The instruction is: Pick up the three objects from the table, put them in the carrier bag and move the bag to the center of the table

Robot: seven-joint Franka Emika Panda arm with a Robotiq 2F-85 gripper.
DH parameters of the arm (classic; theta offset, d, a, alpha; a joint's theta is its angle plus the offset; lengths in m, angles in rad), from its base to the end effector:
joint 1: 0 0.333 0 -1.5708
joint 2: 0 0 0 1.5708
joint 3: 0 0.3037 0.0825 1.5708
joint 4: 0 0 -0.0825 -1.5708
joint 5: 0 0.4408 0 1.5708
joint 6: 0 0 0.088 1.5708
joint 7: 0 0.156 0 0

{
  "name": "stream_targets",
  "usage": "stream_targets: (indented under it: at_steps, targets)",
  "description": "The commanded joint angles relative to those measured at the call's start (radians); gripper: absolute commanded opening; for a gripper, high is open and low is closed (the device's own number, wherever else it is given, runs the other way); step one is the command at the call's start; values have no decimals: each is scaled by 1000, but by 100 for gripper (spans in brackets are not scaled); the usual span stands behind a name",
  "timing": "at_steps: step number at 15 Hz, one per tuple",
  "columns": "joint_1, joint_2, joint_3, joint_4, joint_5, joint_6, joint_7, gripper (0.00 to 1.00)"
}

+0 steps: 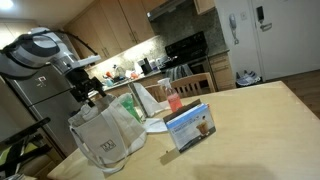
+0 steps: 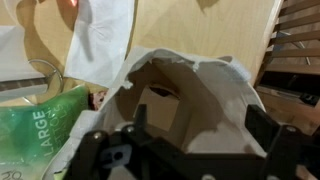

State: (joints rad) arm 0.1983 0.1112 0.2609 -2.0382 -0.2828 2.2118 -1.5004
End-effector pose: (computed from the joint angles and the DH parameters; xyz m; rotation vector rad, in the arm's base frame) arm 0.5730 0.2605 0.3077 1.4338 2.5561 -0.0624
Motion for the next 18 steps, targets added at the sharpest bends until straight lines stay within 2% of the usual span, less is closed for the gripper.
stream_targets:
  at_steps: [1,5,9,13,18]
  targets:
    - [6,-128,1,-35,55,-47,-88,100]
    - [-14,-236,-56,-84,166,-8,-103,100]
    - [-42,-260,-167,-133,365,29,-173,100]
    - [-91,-209,-268,-168,593,68,-269,100]
    - [-161,-100,-315,-166,780,110,-294,100]
